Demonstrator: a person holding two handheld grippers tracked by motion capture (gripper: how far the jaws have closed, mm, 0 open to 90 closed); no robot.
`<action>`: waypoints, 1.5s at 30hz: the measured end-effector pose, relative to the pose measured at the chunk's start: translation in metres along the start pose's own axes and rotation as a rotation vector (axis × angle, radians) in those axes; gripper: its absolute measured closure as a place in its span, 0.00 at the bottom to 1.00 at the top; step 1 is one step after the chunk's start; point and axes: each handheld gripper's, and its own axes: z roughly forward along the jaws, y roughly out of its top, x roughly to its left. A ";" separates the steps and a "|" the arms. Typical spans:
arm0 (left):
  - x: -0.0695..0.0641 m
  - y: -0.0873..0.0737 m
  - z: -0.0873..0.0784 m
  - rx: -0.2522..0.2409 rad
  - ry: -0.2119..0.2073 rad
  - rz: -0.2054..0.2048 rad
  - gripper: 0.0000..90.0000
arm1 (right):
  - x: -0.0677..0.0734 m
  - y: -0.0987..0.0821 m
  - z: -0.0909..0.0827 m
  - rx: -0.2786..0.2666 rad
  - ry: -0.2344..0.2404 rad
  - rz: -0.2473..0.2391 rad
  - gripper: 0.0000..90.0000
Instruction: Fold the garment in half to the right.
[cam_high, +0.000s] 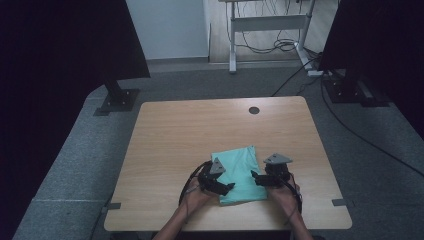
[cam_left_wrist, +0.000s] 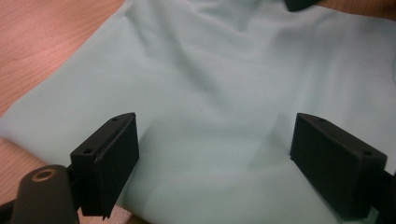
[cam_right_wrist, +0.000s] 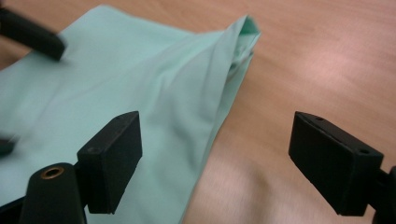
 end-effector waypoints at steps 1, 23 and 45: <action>-0.001 0.000 -0.001 0.001 0.003 0.003 0.15 | -0.002 0.002 0.004 -0.003 0.000 0.006 0.18; 0.000 -0.004 -0.001 0.001 -0.040 -0.025 0.12 | -0.027 0.019 0.043 0.006 -0.066 0.040 0.18; -0.002 -0.026 -0.044 -0.011 -0.013 -0.058 0.08 | -0.013 0.021 0.010 -0.046 0.050 0.004 0.16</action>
